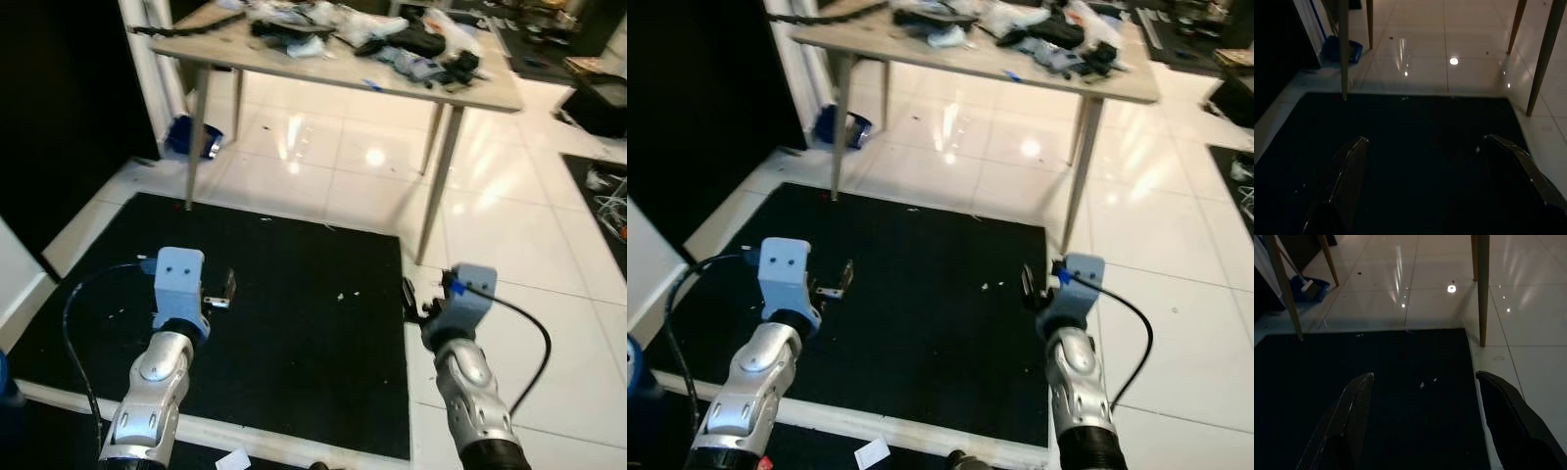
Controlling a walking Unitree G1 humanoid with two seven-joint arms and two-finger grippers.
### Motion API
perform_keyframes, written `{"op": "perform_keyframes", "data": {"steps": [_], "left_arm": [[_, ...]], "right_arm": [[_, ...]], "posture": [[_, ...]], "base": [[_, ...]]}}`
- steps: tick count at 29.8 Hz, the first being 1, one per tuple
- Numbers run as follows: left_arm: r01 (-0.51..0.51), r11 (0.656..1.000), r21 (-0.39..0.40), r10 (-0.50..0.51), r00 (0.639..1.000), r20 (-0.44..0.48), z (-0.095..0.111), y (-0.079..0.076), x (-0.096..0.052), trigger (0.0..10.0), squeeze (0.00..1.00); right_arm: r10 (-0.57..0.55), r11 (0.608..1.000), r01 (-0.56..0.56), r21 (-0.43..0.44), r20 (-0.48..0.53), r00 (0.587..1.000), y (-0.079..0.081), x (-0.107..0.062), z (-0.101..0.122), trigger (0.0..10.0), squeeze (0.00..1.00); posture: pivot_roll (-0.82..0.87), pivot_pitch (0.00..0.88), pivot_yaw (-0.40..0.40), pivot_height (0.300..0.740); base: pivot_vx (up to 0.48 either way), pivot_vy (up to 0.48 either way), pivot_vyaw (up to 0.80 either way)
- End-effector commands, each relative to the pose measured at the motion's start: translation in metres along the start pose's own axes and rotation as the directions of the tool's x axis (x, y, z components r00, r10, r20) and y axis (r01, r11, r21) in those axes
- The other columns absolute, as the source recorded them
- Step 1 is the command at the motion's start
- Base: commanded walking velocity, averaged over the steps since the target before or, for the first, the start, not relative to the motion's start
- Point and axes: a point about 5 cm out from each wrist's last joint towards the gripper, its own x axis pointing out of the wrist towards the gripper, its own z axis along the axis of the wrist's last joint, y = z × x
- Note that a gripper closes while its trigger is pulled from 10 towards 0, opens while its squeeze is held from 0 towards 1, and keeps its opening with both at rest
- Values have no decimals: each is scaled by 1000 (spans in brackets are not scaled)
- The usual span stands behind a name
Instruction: Picking trash to rubbish bin
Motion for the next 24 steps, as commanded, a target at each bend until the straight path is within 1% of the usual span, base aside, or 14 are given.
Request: {"op": "perform_keyframes", "data": {"steps": [1,3,4,7,9,13,21,24], "left_arm": [[7,1000,-16,-8,1000,-28,-6,1,-2,10000,0],[2,999,-42,-3,1000,-31,-4,2,-1,10000,0],[5,999,-41,-6,1000,-24,-4,2,-1,10000,0],[5,999,-41,-6,1000,-24,-4,2,-1,10000,0],[8,1000,-16,-9,1000,-17,-4,1,-1,10000,0],[9,1000,-15,-9,1000,-12,-5,-2,-1,10000,0],[9,1000,-22,-9,1000,-6,-5,-3,-2,10000,0],[8,999,-32,-7,1000,4,-4,-4,-3,10000,0]], "right_arm": [[6,1000,-5,14,-23,1000,1,0,-3,10000,0],[7,1000,-6,27,-36,999,1,1,-2,10000,0],[8,1000,-7,30,-45,999,0,1,-3,10000,0],[8,1000,-7,30,-45,999,0,1,-3,10000,0],[18,999,-16,32,-58,998,0,1,-4,10000,0],[24,1000,-23,18,-68,997,-3,-1,-6,10000,0],[24,1000,-23,14,-72,997,-3,-2,-7,10000,0],[22,1000,-20,19,-80,997,-2,-4,-9,10000,0]], "posture": [[18,142,-11,740],[15,137,-13,740],[16,123,-17,740],[16,123,-17,740],[17,129,-18,740],[19,119,-24,740],[16,124,-26,740],[24,126,-30,740]], "base": [[0,0,0],[0,0,0],[0,0,0],[0,0,0],[0,0,0],[0,0,0],[0,0,0],[271,0,0]]}}
